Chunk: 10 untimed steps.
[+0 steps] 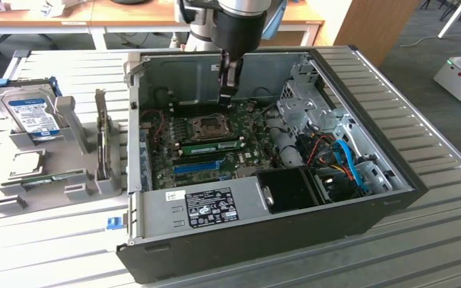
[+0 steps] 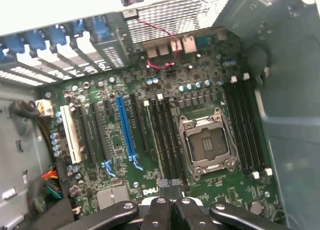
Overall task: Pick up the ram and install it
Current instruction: 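Press down the ram until it locks into place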
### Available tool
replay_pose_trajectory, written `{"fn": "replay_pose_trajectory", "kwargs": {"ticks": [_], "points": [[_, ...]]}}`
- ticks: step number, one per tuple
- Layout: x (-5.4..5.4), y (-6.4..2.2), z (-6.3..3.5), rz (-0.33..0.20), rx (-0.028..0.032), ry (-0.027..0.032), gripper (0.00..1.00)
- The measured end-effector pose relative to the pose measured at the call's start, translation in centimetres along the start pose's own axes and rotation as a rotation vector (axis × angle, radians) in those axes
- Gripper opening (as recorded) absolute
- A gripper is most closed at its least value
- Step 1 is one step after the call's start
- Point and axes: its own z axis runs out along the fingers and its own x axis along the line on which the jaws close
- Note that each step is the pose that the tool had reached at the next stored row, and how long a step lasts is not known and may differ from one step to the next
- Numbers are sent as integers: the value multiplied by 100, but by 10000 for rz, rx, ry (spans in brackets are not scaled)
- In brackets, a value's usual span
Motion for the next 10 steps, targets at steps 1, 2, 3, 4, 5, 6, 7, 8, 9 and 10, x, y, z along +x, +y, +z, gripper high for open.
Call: {"fn": "replay_pose_trajectory", "kwargs": {"ticks": [1, 2, 3, 4, 5, 6, 7, 8, 9, 10], "points": [[0, 0, 2, 120, 3, -5, 11], [0, 0, 5, 252, 6, -11, 11], [0, 0, 8, 371, 9, -17, 11], [0, 0, 10, 489, 12, -22, 11], [0, 0, 12, 604, 15, -27, 11], [0, -1, 14, 715, 18, -32, 11], [0, -1, 17, 820, 20, -37, 11], [0, -1, 19, 936, 23, -42, 11], [0, -1, 21, 1039, 26, -47, 11], [1, -1, 24, 1142, 28, -51, 11]]}}
